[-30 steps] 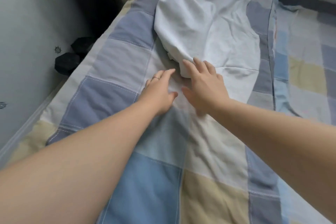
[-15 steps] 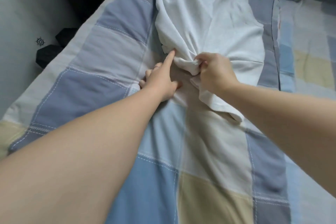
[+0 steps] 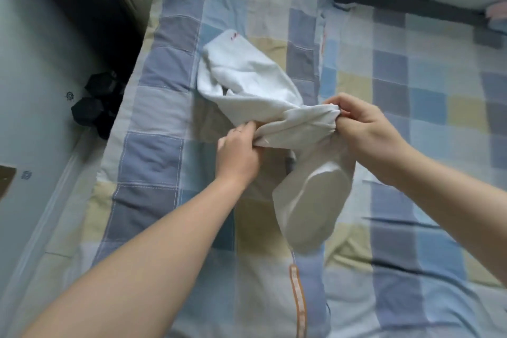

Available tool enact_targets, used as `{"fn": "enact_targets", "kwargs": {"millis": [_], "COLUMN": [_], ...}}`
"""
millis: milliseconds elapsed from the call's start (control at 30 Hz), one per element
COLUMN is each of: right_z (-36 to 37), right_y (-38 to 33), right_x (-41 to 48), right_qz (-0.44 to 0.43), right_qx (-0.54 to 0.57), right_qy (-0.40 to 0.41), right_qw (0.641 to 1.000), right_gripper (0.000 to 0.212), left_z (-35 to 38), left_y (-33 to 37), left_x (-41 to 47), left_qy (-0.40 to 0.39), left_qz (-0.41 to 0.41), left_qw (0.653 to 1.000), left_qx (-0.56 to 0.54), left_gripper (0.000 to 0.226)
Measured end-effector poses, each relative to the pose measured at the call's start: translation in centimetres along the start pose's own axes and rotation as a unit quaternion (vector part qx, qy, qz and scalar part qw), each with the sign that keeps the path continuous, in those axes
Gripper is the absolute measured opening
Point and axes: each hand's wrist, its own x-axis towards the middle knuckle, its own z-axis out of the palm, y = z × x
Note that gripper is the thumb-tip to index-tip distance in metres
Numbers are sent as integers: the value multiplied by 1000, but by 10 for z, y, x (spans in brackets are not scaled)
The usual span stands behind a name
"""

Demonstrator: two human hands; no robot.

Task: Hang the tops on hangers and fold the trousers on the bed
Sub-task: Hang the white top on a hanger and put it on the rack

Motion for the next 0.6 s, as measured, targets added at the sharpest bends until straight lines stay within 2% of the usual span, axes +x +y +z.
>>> {"fn": "enact_targets", "kwargs": {"millis": [33, 133, 200, 233, 300, 467, 600], "right_z": [-11, -40, -57, -64, -74, -76, -74], "right_y": [-8, -29, -35, -36, -38, -47, -51], "right_x": [-17, -65, -97, -115, -153, -268, -340], "right_qz": [19, 84, 126, 146, 181, 181, 172], "right_qx": [10, 31, 37, 37, 40, 116, 123], "right_qy": [26, 117, 166, 181, 189, 114, -3], "right_qw": [999, 989, 977, 972, 964, 970, 977], "right_gripper": [31, 31, 23, 20, 29, 33, 59], "left_z": [-11, -45, -64, -73, -87, -98, -94], "left_y": [17, 67, 102, 120, 161, 255, 323], "left_x": [-16, -63, -91, -101, -117, -157, -190], "left_qy": [-15, -39, -47, -52, -73, -176, -202], "left_qz": [-13, -73, -92, -106, -141, -234, -270], "left_qw": [999, 991, 986, 980, 963, 912, 871], "left_qx": [-35, -103, -132, -159, -217, -287, -358], "left_gripper": [13, 28, 27, 24, 22, 16, 14]}}
